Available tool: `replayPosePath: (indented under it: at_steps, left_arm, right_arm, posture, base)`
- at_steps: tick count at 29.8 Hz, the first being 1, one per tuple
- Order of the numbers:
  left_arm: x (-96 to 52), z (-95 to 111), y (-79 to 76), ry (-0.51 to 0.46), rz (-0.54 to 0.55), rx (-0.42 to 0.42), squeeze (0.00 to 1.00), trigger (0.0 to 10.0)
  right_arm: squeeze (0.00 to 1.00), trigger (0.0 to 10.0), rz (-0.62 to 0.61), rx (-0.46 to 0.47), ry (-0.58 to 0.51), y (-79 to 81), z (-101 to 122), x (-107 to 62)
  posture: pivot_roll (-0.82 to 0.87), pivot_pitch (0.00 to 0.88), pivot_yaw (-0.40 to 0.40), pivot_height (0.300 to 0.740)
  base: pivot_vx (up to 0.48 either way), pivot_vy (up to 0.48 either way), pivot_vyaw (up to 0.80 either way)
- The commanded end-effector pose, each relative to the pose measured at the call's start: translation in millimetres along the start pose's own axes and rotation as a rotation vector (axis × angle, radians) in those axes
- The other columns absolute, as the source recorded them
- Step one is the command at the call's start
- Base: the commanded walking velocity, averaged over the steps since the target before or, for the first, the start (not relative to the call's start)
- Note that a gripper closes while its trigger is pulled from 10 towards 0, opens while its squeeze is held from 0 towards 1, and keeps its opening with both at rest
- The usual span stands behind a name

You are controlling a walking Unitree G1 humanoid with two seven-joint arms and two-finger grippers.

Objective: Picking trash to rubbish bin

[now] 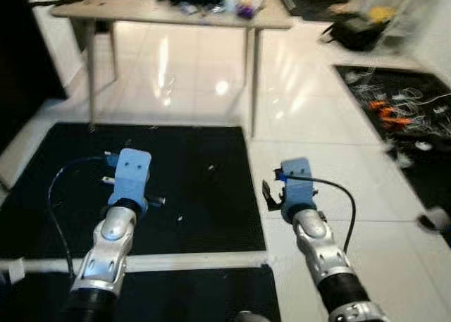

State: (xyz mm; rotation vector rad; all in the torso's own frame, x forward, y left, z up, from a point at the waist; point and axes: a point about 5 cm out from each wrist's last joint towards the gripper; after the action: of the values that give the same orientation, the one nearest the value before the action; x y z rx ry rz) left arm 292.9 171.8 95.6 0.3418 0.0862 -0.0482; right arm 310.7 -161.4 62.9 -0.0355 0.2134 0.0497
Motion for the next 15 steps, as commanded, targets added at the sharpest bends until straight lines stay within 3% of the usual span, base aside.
replayPosePath:
  at_steps: [1, 15]
  left_arm:
    - [-0.5, 0.6, -1.7, -0.009, -0.010, 0.007, 0.00, 10.0]
    - [-1.8, 2.1, -4.2, -0.025, -0.026, 0.006, 0.00, 10.0]
  right_arm:
    - [0.00, 10.0, 0.009, -0.010, 0.001, 1.0, -1.6, -1.1]
    - [0.00, 10.0, 0.011, -0.013, 0.002, 0.9, -0.8, -0.6]
  posture:
    - [0.05, 0.015, -0.030, 0.740]
    - [0.05, 0.025, -0.034, 0.740]
  base:
    - [0.000, 0.000, 0.00]
    - [0.000, 0.000, 0.00]
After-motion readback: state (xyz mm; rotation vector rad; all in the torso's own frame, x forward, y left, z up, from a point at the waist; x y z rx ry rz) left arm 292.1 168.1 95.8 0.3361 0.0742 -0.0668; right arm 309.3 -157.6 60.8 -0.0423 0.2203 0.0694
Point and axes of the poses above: a point about 5 cm out from each wrist's last joint towards the gripper, its own x axis pointing out of the wrist towards the gripper, its own z axis along the axis of the wrist's last joint, y = z × x, and after that the axes turned 8 degrees about x, right-handed
